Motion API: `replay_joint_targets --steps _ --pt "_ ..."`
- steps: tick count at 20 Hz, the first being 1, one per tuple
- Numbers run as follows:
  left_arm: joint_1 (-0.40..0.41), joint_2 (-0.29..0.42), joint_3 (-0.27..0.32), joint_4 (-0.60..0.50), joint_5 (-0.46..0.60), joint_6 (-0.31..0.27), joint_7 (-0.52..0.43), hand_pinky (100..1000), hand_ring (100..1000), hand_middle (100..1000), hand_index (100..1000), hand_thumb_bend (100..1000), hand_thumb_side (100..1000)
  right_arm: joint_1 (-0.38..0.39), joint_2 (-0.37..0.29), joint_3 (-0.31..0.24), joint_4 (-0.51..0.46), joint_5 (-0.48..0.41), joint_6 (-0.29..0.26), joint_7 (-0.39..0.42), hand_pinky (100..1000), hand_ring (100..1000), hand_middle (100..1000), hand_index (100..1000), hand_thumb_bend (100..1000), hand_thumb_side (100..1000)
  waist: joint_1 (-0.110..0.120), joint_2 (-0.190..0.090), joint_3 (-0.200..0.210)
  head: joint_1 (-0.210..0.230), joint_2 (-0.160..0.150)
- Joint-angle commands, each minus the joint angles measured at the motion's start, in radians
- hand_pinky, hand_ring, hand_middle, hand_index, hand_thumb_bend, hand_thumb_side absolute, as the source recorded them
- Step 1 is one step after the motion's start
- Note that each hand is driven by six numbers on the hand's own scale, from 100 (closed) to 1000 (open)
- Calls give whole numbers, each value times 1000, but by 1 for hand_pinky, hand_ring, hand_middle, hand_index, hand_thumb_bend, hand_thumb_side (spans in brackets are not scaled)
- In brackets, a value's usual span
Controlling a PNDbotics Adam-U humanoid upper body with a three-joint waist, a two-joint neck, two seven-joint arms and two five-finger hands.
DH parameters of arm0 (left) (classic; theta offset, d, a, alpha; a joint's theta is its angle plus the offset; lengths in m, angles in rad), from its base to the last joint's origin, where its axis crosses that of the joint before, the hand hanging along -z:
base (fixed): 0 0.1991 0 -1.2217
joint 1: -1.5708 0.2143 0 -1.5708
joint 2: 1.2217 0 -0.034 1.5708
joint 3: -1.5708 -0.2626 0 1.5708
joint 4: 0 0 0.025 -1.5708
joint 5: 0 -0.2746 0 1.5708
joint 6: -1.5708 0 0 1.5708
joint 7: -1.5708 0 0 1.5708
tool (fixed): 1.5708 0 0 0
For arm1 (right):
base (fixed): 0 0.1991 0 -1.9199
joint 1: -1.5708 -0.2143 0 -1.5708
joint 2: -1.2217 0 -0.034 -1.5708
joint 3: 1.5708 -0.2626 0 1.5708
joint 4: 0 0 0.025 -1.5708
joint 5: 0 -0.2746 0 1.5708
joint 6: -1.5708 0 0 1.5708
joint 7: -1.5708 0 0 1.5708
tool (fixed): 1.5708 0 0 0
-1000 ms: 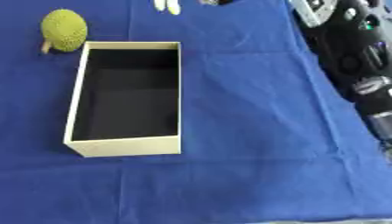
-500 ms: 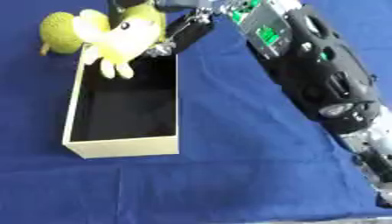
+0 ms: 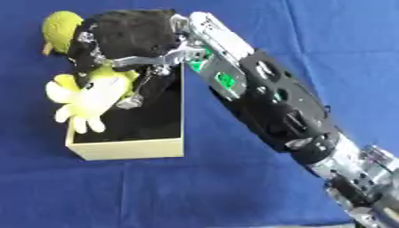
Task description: Pick up objects on the table and place them in the box.
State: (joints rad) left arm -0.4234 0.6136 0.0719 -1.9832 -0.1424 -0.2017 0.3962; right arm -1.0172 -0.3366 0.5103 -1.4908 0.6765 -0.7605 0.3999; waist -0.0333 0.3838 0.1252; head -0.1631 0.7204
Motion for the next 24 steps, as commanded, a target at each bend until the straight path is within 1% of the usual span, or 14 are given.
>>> replay_joint_targets --steps 1,7,10,11,13,14,15,16,17,18,20,21,22,24 --pt "-6 18 13 -17 -4 0 -5 759 768 747 886 100 541 -10 2 -17 11 6 -79 110 759 630 389 605 100 172 4 -19 4 2 -4" --pt "3 16 16 -17 -4 3 -6 758 767 746 886 100 546 1 -4 -38 50 45 -53 102 756 639 404 617 100 186 4 -19 2 6 -8" --pt "5 14 18 -17 -4 4 -6 758 767 746 886 100 548 11 -9 -26 53 60 -72 112 770 678 453 656 100 213 5 -18 -1 6 -6" --pt "5 14 18 -17 -4 4 -6 758 767 746 886 100 548 14 -9 -22 52 62 -83 120 779 699 480 677 106 221 5 -18 -1 6 -6" --pt "6 13 18 -17 -4 5 -6 758 767 746 886 100 548 17 -13 -12 47 64 -111 146 796 742 542 713 154 237 6 -18 -1 6 -5" --pt "6 13 18 -17 -4 5 -6 758 767 746 886 100 548 18 -15 -9 44 66 -126 160 817 789 617 761 196 242 6 -18 -1 6 -5" --pt "6 13 18 -17 -4 5 -6 758 767 746 886 100 548 18 -17 -3 40 67 -136 176 829 814 664 793 203 235 6 -18 -1 6 -5" --pt "7 13 18 -17 -4 5 -6 758 767 746 886 100 549 18 -19 4 32 65 -142 193 867 888 776 867 206 202 6 -18 -2 6 -6" --pt "8 13 18 -17 -3 6 -6 758 767 746 886 100 550 17 -21 11 21 62 -144 210 879 914 806 890 207 190 6 -19 -2 6 -6" --pt "8 12 18 -17 -3 6 -7 758 767 746 887 100 551 17 -23 15 10 57 -145 226 908 966 847 924 202 171 6 -19 -2 5 -6" --pt "9 12 17 -17 -2 7 -8 758 767 746 887 100 551 14 -28 10 -19 49 -146 259 920 977 854 936 224 353 7 -19 -4 6 -6" --pt "9 12 17 -17 -2 7 -8 758 767 746 887 100 552 13 -32 1 -33 46 -146 274 920 978 856 939 243 386 8 -19 -5 6 -6" --pt "10 12 17 -17 -1 7 -8 758 767 745 887 100 552 13 -35 -10 -43 44 -146 283 920 980 860 941 278 384 8 -19 -6 7 -6" --pt "12 12 17 -17 -1 7 -9 759 767 745 887 100 555 14 -40 -31 -55 47 -146 288 919 978 859 945 301 369 10 -19 -8 6 -8"
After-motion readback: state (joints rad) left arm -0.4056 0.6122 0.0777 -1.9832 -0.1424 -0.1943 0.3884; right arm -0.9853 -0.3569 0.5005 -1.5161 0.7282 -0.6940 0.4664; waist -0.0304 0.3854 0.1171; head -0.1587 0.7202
